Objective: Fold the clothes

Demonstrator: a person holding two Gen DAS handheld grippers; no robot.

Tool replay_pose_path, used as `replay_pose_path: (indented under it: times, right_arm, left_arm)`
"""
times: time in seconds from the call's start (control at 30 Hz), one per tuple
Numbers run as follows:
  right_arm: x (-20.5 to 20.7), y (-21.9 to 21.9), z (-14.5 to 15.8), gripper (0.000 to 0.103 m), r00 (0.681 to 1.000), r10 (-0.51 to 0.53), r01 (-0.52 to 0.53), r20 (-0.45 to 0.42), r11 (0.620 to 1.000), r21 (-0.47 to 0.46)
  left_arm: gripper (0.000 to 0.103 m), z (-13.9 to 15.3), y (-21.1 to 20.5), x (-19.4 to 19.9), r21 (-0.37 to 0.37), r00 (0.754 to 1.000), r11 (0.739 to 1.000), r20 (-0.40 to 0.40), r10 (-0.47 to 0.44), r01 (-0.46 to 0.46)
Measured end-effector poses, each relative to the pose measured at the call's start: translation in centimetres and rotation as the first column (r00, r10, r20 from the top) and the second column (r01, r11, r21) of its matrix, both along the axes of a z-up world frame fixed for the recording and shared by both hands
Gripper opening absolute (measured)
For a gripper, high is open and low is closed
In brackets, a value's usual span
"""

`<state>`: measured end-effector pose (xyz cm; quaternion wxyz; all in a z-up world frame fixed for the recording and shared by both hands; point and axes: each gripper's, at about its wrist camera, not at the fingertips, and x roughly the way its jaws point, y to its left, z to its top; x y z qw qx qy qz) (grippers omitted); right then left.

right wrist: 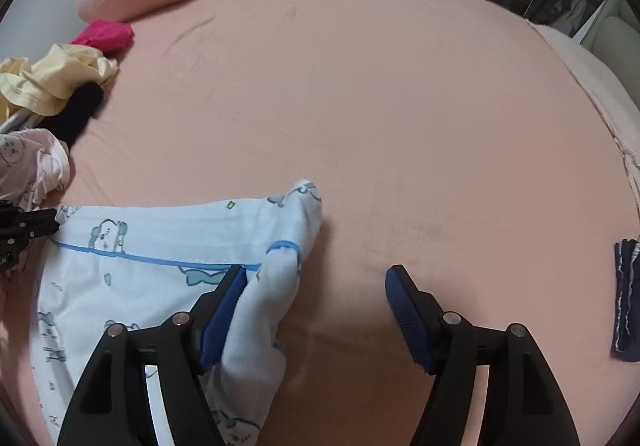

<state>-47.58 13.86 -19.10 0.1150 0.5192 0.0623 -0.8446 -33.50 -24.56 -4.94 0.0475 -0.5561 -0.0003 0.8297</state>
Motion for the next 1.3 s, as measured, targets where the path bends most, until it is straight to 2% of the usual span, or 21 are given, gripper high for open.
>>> replay_pose_path:
  times: [0.1, 0.17, 0.23, 0.27, 0.37, 0.43, 0.47, 0.5, 0.57, 0.67, 0.73, 0.83, 0.9, 1.0, 1.07, 1.1, 1.13, 1.17, 1.2, 1.23, 1.3]
  right_arm:
    - [1.8, 1.6, 2.9, 0.07, 1.0, -0.019, 0.016, -0.024, 0.993, -0.117]
    - [3.8, 2.2, 4.9, 0.07, 0.999, 0.006, -0.011, -0.036, 0.987, -0.16]
    - [6.3, 1.8, 5.8, 0.07, 0.997, 0.062, -0.068, -0.042, 0.984, -0.163]
    - [7.6, 1.5, 5.9, 0.07, 0.995, 0.089, -0.094, -0.039, 0.983, -0.155]
    - [10.6, -0.6, 4.1, 0.07, 0.987, 0.161, -0.159, 0.004, 0.978, -0.137]
    - [12.4, -2.0, 2.0, 0.07, 0.978, 0.2, -0.192, 0.055, 0.973, -0.129]
    - [13.4, -2.1, 1.3, 0.07, 0.977, 0.203, -0.196, 0.064, 0.975, -0.107]
    - [14.2, -2.2, 0.6, 0.07, 0.976, 0.206, -0.2, 0.077, 0.977, -0.072]
    - [15.8, -1.2, -0.5, 0.07, 0.971, 0.205, -0.205, 0.124, 0.979, -0.011]
    - [18.1, 1.2, -0.3, 0.072, 0.97, 0.208, -0.211, 0.13, 0.977, 0.013]
    - [18.8, 2.9, 0.2, 0.072, 0.974, 0.179, -0.18, 0.139, 0.984, -0.005]
    - [19.4, 2.9, 1.4, 0.072, 0.984, 0.155, -0.151, 0.09, 0.987, -0.056]
    - [20.2, 1.4, 1.4, 0.072, 0.975, 0.209, -0.202, 0.076, 0.975, -0.091]
    - [21.5, -1.0, -0.8, 0.072, 0.956, 0.272, -0.268, 0.112, 0.962, -0.043]
    - [23.1, -0.9, -1.0, 0.072, 0.942, 0.32, -0.321, 0.105, 0.947, -0.01]
    - [23.8, -0.4, -0.9, 0.072, 0.924, 0.354, -0.355, 0.144, 0.935, -0.014]
    - [24.3, 0.2, -0.6, 0.072, 0.913, 0.375, -0.377, 0.159, 0.926, -0.018]
    - [24.4, 0.9, -0.4, 0.072, 0.909, 0.381, -0.382, 0.17, 0.924, -0.028]
    - [24.2, 1.5, 0.1, 0.072, 0.911, 0.37, -0.367, 0.181, 0.929, -0.047]
    - [23.9, 2.2, 0.5, 0.072, 0.915, 0.357, -0.351, 0.187, 0.934, -0.068]
    - [22.8, 2.9, 2.0, 0.072, 0.941, 0.313, -0.298, 0.126, 0.947, -0.124]
  left_arm:
    - [0.007, 2.6, -0.5, 3.0, 0.01, 0.997, 0.999, -0.065, 0.035, -0.034]
    - [0.01, 4.0, -0.4, 5.3, 0.026, 0.994, 0.999, -0.101, 0.04, -0.038]
    - [0.01, 4.2, 1.4, 7.8, 0.073, 0.992, 0.996, -0.115, -0.044, 0.053]
    - [0.01, 4.0, 2.9, 9.1, 0.088, 0.985, 0.988, -0.131, -0.116, 0.128]
    - [0.01, 1.9, 10.2, 10.4, 0.096, 0.942, 0.942, -0.126, -0.31, 0.323]
    - [0.01, -0.8, 14.5, 10.2, 0.075, 0.917, 0.914, -0.045, -0.396, 0.398]
    - [0.01, -2.0, 15.6, 10.4, 0.035, 0.907, 0.906, 0.002, -0.421, 0.421]
    - [0.011, -2.1, 15.6, 11.0, 0.007, 0.9, 0.9, 0.0, -0.437, 0.437]
    - [0.01, -1.7, 14.2, 11.6, 0.032, 0.91, 0.914, 0.075, -0.407, 0.405]
    - [0.011, -0.8, 12.2, 13.1, -0.07, 0.92, 0.921, 0.118, -0.374, 0.384]
    - [0.011, 0.2, 11.9, 14.0, -0.095, 0.928, 0.923, 0.061, -0.367, 0.372]
    - [0.011, 1.4, 13.6, 14.2, 0.023, 0.923, 0.924, -0.067, -0.379, 0.381]
    - [0.014, 0.4, 15.5, 14.6, 0.031, 0.91, 0.91, -0.068, -0.41, 0.412]
    - [0.017, -2.0, 15.7, 15.5, -0.016, 0.894, 0.895, 0.051, -0.445, 0.446]
    - [0.02, -1.7, 14.4, 16.2, 0.016, 0.9, 0.907, 0.115, -0.42, 0.421]
    - [0.023, -1.6, 13.4, 16.6, 0.029, 0.901, 0.917, 0.176, -0.396, 0.398]
    - [0.038, -1.5, 12.7, 17.1, 0.014, 0.896, 0.919, 0.22, -0.387, 0.394]
    - [0.047, -1.4, 12.5, 17.5, -0.019, 0.892, 0.916, 0.236, -0.386, 0.401]
    - [0.052, -1.0, 12.5, 17.9, -0.049, 0.894, 0.911, 0.218, -0.391, 0.41]
    - [0.052, -0.3, 12.8, 18.2, -0.049, 0.899, 0.908, 0.171, -0.402, 0.415]
    - [0.052, 1.3, 14.0, 18.0, 0.003, 0.909, 0.91, 0.049, -0.414, 0.414]
